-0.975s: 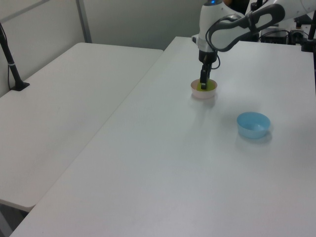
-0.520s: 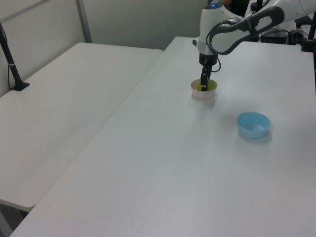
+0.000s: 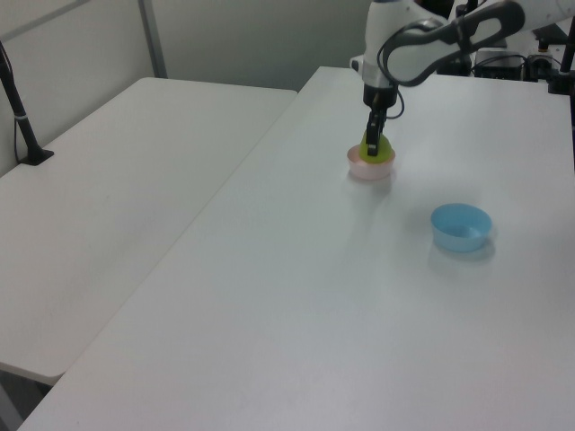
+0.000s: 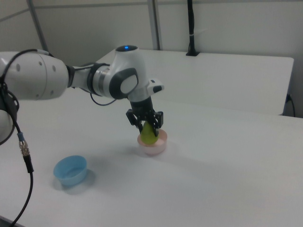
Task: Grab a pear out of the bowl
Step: 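Lift the green pear up out of the pink bowl, then carry the pear away from the bowl and lower it to the table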
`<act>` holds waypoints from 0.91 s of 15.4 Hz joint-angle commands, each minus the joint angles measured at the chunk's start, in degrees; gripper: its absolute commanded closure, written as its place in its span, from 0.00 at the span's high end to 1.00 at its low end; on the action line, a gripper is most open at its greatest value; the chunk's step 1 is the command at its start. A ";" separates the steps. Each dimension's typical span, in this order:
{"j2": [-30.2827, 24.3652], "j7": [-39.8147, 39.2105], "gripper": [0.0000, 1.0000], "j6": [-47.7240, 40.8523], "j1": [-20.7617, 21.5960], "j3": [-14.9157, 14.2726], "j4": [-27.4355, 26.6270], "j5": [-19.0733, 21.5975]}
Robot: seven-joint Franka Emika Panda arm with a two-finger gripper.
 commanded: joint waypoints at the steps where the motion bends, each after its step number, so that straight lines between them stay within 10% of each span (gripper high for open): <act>1: -5.28 1.00 0.18 -6.48 0.70 0.11 1.13 -0.56; 14: -16.19 -2.06 0.18 -24.07 0.09 0.99 6.23 0.32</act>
